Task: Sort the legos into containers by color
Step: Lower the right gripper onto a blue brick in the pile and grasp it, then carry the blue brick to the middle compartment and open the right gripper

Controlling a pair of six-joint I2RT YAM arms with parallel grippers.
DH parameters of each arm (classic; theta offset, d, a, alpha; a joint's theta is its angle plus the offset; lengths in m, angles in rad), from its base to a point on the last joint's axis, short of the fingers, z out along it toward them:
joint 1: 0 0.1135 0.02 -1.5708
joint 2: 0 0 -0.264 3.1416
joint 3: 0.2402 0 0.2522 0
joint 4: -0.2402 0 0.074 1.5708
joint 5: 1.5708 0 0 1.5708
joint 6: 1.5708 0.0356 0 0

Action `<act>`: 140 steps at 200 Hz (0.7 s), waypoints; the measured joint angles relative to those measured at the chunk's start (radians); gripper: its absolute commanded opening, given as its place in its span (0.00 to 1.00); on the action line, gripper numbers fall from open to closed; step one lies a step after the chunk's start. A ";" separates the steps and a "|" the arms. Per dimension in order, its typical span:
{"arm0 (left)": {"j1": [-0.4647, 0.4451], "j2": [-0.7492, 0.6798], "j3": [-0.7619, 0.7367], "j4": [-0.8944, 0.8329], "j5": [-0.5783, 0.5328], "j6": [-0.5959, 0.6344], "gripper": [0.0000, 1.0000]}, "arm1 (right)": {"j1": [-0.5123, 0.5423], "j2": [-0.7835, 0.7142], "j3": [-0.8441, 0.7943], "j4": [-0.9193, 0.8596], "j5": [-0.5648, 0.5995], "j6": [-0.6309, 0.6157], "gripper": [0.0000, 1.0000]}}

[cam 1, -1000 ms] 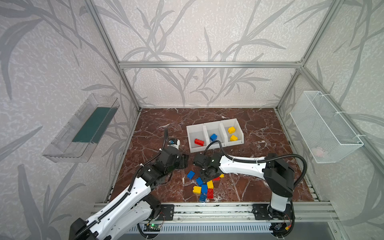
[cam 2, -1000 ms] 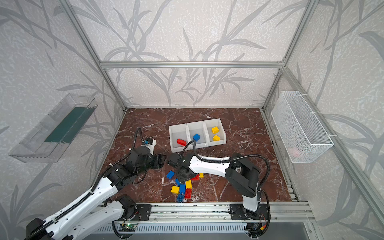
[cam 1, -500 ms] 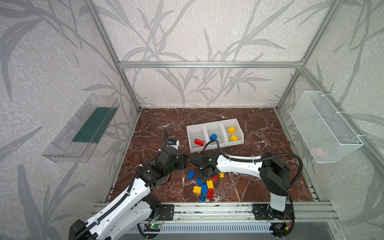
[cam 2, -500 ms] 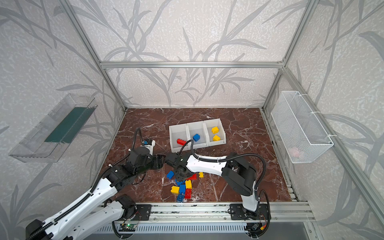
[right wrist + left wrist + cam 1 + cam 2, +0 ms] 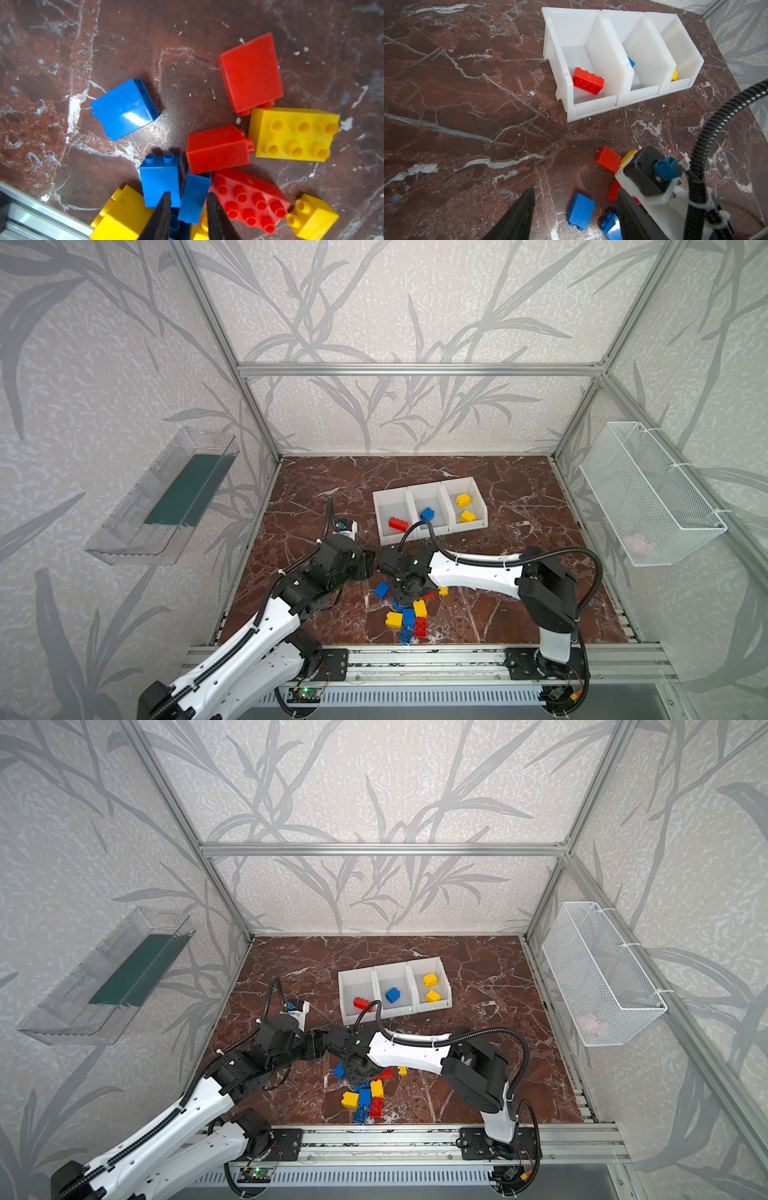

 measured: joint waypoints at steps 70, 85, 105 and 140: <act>0.001 -0.031 -0.007 -0.008 -0.001 0.000 0.65 | 0.004 0.039 0.011 -0.008 0.003 0.001 0.21; 0.001 -0.042 -0.011 -0.010 -0.003 -0.001 0.65 | 0.004 0.041 0.015 -0.012 0.005 0.001 0.18; 0.002 -0.049 -0.014 -0.019 -0.004 -0.004 0.65 | 0.003 0.041 0.028 -0.019 0.013 0.000 0.14; 0.005 -0.049 -0.016 -0.025 -0.005 -0.005 0.65 | -0.017 0.038 0.035 -0.024 0.018 -0.012 0.09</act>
